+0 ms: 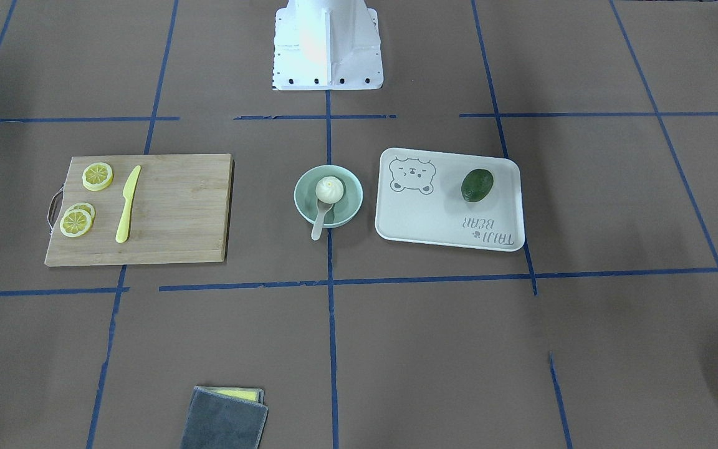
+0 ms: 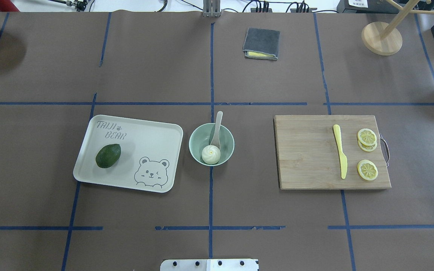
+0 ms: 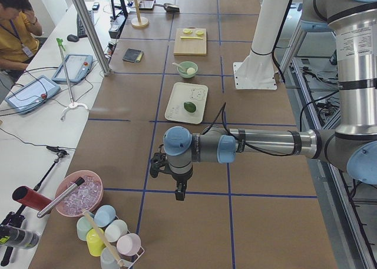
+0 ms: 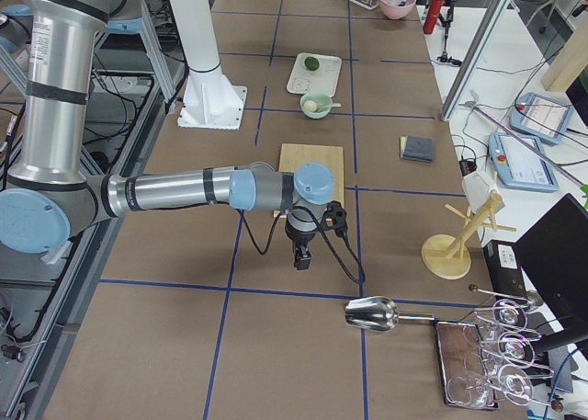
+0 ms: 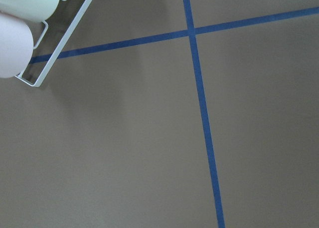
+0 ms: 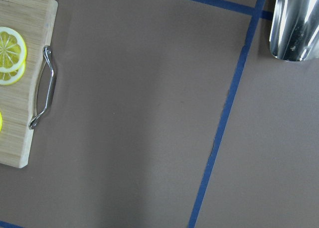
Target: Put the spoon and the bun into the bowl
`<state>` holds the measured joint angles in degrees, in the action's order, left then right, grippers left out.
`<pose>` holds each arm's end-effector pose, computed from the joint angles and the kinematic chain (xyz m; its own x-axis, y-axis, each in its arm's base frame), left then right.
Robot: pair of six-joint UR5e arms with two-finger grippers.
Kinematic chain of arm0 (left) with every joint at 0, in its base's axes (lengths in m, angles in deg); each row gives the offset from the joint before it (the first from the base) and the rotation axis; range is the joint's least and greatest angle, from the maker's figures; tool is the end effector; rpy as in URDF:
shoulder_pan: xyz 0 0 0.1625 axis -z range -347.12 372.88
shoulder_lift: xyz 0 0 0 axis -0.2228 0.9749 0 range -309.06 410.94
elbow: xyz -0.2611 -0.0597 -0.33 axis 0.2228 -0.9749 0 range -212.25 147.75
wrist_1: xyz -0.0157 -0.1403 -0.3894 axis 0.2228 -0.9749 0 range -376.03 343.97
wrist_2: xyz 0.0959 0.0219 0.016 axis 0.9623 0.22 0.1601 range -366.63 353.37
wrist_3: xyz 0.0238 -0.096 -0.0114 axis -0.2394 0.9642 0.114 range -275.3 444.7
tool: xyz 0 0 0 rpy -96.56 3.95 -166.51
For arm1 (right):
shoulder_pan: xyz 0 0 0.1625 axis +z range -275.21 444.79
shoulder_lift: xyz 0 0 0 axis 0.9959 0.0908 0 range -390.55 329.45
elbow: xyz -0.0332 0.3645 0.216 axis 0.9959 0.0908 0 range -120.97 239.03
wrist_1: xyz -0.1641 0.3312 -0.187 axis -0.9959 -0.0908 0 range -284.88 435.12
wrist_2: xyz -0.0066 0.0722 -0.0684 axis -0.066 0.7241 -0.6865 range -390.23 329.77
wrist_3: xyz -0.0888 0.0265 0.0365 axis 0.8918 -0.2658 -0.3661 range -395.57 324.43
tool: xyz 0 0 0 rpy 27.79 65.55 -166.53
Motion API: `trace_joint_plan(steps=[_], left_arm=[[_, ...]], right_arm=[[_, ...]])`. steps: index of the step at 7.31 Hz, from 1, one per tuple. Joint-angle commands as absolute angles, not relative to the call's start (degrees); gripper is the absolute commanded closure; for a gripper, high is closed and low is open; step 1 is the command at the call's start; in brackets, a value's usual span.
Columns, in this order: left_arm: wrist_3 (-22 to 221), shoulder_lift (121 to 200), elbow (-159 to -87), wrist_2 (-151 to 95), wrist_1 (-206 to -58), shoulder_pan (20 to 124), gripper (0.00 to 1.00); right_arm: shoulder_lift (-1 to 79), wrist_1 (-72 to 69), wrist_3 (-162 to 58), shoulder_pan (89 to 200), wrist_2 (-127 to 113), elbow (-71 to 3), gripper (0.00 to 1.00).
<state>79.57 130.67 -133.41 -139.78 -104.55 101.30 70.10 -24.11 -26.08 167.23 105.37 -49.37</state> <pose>-0.0538 -0.4169 0.6483 0.7241 0.1025 -0.6820 -0.0927 0.9944 0.0511 0.0079 -0.4125 0.5995 0.6647 -0.2361 0.7088 0.2445 0.9653 0.0922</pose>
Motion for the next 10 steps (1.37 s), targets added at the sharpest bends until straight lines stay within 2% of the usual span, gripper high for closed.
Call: trace_joint_plan(steps=[1, 10], left_arm=[[79.2, 130.6, -133.3, -139.9, -105.0, 101.3, 0.0], [79.3, 130.7, -133.5, -139.8, -106.9, 101.3, 0.0]], right_arm=[[70.0, -24.0, -29.0, 167.2, 105.0, -49.5, 0.0], [70.1, -17.8, -29.2, 167.7, 102.1, -45.9, 0.0]])
